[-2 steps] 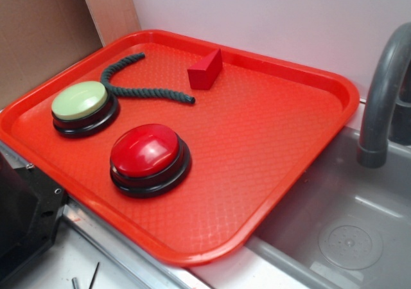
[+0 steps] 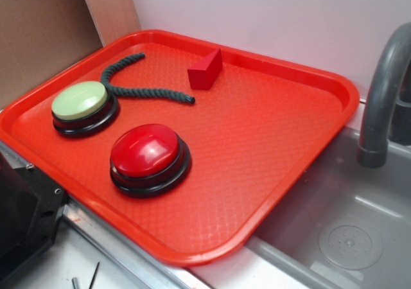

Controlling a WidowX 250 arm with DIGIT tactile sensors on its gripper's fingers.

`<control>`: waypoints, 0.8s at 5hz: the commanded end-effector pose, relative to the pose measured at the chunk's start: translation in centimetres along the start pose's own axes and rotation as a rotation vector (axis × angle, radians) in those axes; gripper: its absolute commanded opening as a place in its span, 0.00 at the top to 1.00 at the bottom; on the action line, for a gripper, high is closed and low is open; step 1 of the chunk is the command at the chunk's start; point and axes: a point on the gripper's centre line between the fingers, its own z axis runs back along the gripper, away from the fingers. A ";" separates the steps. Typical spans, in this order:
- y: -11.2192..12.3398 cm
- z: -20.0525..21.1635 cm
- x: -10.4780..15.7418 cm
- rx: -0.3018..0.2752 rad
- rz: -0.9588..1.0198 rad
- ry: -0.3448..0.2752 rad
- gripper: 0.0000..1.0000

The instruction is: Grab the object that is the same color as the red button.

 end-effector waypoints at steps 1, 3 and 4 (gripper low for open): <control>-0.6 -2.4 4.0 0.015 0.197 -0.090 0.00; -0.1 -7.9 10.7 0.066 0.393 -0.155 0.00; 1.0 -10.8 13.4 0.086 0.460 -0.170 0.00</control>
